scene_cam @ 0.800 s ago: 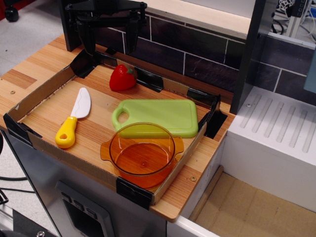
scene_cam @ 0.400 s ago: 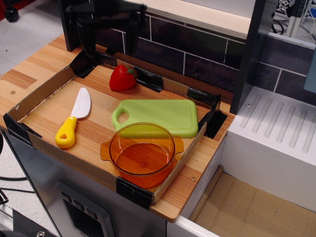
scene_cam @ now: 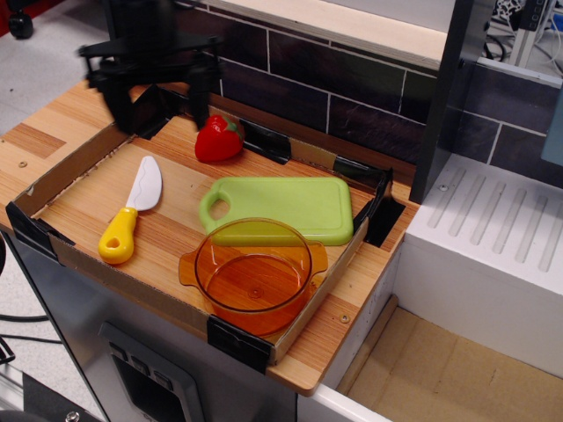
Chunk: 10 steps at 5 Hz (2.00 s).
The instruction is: Put knife on cutting board
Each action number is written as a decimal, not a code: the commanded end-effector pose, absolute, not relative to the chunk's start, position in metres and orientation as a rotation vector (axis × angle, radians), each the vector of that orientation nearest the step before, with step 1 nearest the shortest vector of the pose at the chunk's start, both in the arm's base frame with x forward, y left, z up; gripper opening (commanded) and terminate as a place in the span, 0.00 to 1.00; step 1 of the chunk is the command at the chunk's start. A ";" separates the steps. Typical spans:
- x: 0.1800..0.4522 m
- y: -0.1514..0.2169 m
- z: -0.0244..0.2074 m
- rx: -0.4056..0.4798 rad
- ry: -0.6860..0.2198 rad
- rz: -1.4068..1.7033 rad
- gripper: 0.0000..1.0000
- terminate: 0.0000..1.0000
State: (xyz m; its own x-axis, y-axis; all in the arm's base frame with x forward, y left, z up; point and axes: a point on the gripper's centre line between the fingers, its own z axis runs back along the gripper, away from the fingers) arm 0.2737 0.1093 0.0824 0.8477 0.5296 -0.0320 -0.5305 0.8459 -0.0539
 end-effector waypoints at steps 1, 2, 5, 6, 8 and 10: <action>0.244 0.129 0.073 -0.052 -0.094 0.492 1.00 0.00; 0.233 0.133 0.057 -0.040 -0.100 0.478 1.00 0.00; 0.226 0.128 0.013 0.009 -0.065 0.472 1.00 0.00; 0.226 0.120 0.000 0.036 -0.059 0.442 1.00 0.00; 0.223 0.119 0.000 0.016 -0.021 0.425 0.00 0.00; 0.227 0.133 0.023 0.066 -0.073 0.496 0.00 0.00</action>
